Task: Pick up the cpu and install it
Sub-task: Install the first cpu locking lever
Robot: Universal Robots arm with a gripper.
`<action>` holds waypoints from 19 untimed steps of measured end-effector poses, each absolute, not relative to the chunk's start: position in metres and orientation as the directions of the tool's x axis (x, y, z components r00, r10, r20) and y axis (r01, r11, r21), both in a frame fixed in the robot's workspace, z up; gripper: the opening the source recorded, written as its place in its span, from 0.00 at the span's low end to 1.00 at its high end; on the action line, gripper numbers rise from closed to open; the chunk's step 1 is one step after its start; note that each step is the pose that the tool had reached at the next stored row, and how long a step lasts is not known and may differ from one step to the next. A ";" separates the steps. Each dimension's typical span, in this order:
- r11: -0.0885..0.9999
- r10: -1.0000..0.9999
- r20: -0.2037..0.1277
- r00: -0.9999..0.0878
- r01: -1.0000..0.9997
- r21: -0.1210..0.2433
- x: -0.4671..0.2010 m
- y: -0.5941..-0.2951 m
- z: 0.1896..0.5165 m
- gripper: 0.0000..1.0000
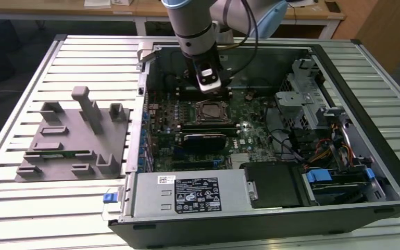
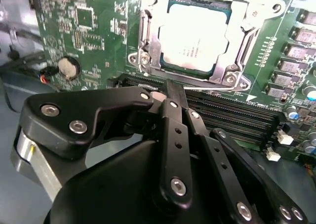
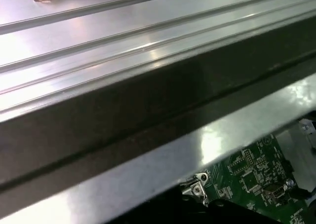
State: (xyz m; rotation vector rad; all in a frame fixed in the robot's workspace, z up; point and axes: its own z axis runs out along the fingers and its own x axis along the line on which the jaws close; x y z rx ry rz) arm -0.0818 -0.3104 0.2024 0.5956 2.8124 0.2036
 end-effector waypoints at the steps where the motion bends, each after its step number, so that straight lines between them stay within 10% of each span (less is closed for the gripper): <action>1: 0.901 0.427 -0.222 -0.877 0.391 0.189 -0.082 -0.310 0.202 0.11; 19: 0.884 0.462 -0.223 -0.858 0.428 0.187 -0.082 -0.304 0.197 0.11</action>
